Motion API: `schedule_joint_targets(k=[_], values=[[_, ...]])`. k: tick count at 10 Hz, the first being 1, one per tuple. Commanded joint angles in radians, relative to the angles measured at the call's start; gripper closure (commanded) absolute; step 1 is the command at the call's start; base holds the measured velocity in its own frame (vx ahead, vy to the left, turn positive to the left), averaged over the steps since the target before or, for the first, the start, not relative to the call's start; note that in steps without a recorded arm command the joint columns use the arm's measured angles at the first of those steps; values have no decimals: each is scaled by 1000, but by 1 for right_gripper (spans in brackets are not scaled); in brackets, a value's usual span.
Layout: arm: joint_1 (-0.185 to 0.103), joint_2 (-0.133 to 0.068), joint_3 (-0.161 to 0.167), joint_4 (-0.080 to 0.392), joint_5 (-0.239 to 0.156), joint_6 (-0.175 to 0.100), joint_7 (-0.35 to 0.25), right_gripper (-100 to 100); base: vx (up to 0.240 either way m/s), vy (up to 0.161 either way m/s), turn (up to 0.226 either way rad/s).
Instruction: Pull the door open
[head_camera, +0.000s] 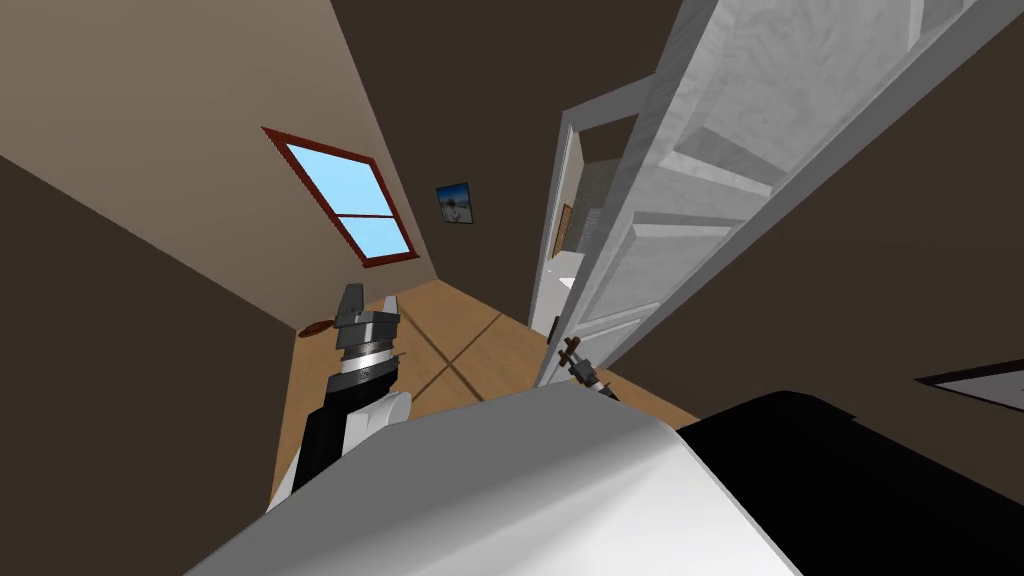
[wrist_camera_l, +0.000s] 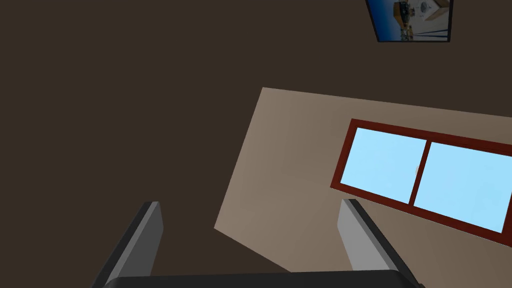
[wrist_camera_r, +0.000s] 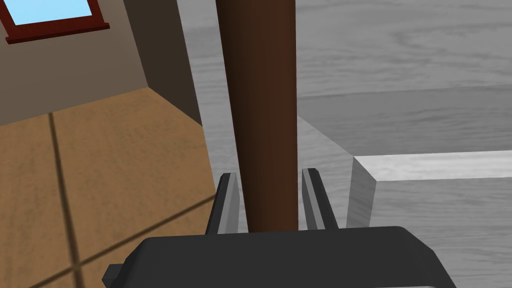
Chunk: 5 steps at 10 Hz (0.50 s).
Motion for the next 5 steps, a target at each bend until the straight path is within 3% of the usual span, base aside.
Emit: schedule_joint_targets(k=[1,5], values=[[0,-2,6,13,1,-15,-6,100,-141,-40,167],[1,-6,18,40,3,-48,-19,100,-204,-84,162]])
